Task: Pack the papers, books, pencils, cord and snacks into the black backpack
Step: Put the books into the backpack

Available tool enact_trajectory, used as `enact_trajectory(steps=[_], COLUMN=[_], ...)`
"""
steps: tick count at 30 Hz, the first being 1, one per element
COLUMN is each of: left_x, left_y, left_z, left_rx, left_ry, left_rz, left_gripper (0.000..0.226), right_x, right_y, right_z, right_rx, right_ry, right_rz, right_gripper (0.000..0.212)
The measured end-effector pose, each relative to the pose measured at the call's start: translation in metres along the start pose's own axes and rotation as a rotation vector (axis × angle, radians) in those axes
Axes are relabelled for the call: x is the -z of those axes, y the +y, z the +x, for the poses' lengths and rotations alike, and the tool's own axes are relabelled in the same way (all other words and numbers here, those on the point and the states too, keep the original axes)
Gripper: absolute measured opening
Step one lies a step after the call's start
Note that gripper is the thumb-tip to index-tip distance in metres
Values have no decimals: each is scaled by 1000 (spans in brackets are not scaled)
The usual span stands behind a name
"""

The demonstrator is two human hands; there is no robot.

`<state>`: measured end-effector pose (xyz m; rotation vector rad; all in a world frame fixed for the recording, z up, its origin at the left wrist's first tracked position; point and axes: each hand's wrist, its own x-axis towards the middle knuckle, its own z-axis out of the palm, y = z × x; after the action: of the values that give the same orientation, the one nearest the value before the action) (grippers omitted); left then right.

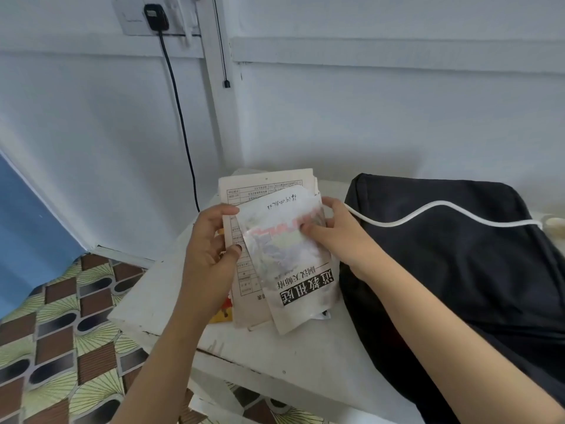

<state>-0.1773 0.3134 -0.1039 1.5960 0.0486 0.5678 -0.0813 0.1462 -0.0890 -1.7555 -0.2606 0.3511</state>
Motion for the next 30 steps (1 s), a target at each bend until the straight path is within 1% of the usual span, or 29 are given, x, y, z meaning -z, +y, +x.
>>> enact_trajectory(steps=[2,4,5,7,8,10,14,16,18,20,23,27,28,30], left_x=[3,4,4,3,1,-4,-13,-17,-21,-26,-32,-34,-35,-34], left_y=[2,1,0,-3,-5,-9,-25,-32,-37,-39,-40,-39,-39,-41], left_z=[-6,-12,-16,-25,-29,-36,-42,-43,-44,-43,-44,-42,-42,-41], left_rx=[-35,-96,-137,-220,-255,-320,-400,-456,-527,-578,-631,-672,-684,-700], left_ry=[20,50,58,73,73,70,147,164,174,197,205,165,145,104], left_rz=[6,4,-1,1,14,82,339,381,398,427,438,391,379,344], left_gripper=[58,58,54,36,30,26,25,23,17,14,11,21,25,39], right_x=[-6,-14,-19,-30,-34,-38,-33,-28,-24,-22,-19,-12,-10,-7], right_y=[2,4,7,11,15,22,36,41,43,47,53,47,45,40], right_z=[-8,-21,-28,-44,-52,-63,-74,-75,-75,-75,-76,-78,-78,-78], right_rx=[21,65,94,153,191,267,366,393,445,538,653,856,887,917], right_ry=[46,101,120,163,193,261,375,379,360,336,365,433,439,465], right_rz=[31,135,179,199,191,174,68,36,45,64,28,-78,-117,-245], right_gripper=[68,53,47,44,45,49,58,64,66,61,68,79,77,64])
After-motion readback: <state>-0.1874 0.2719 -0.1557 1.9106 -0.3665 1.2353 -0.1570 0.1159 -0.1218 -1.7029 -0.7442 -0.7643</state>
